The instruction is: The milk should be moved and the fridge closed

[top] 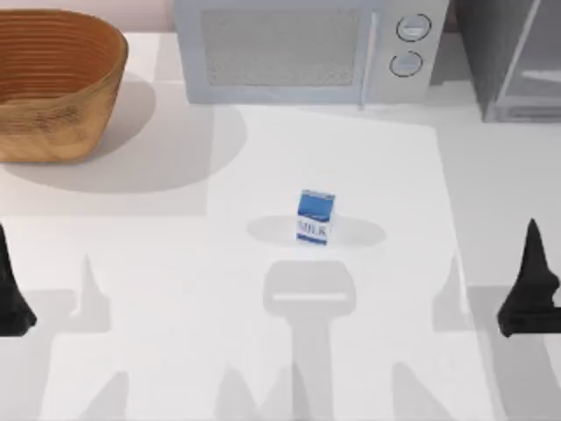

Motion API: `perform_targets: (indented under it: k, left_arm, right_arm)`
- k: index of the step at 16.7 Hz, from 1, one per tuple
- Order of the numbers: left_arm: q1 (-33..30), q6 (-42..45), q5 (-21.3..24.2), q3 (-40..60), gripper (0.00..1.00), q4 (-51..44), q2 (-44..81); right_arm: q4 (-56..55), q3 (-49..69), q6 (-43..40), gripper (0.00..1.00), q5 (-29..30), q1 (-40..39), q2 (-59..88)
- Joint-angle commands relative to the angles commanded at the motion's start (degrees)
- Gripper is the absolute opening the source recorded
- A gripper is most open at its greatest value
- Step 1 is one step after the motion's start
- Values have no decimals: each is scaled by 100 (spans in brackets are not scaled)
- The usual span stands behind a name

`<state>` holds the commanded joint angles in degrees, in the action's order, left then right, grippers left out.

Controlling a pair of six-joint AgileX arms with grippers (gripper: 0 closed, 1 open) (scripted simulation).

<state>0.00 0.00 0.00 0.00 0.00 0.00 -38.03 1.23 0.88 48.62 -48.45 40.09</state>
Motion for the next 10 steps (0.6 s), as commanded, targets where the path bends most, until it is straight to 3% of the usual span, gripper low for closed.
perform_targets:
  k: [3,10]
  left_arm:
    - [0,0,0,0,100,0,0]
    - [0,0,0,0,100,0,0]
  right_arm:
    - [-352,14,15,100,426,-418,365]
    - [-399,48,18,100,473,-437,442]
